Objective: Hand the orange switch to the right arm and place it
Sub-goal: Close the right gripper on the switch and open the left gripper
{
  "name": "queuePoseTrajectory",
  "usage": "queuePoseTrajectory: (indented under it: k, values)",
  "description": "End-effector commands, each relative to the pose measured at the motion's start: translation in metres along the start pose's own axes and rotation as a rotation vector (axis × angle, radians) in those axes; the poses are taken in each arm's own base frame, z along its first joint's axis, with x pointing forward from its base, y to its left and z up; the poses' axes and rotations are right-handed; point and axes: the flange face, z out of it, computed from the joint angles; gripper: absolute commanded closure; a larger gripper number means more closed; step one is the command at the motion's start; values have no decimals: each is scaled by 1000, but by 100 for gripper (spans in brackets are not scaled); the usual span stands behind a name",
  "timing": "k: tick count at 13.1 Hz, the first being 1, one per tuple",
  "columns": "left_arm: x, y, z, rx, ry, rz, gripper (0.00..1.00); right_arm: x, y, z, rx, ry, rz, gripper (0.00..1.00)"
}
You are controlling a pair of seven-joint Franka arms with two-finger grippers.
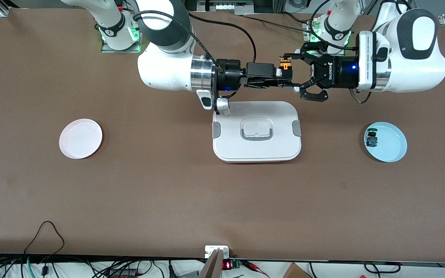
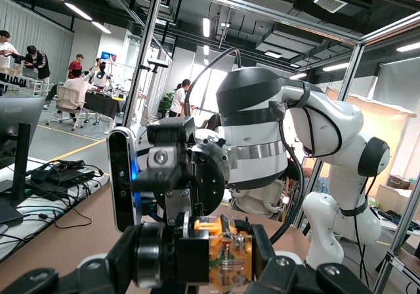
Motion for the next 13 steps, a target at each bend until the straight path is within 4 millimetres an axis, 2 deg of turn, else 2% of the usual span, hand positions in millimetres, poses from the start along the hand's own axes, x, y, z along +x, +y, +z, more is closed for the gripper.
queuePoseTrajectory:
  k: [1,3,7,9,10,11,13]
  values:
    - [5,1,1,8,30,2,97,-8,-1,-5,6,-11,-44,78]
    - [5,1,1,8,30,2,97,-9,-3,-6,10,-11,-63,85]
    - [5,1,1,8,30,2,96,-11,-3,-4,9,-14,-63,85]
    - [5,1,0,9,31,2,89,-11,-3,-4,9,-14,-63,85]
    - [5,1,-1,11,30,1,65,-11,-3,-4,8,-14,-66,85]
    - [4,-1,-3,15,33,3,3,-10,-2,-5,6,-11,-65,85]
    - [4,-3,-7,18,37,2,0,-10,0,-5,5,-13,-63,85]
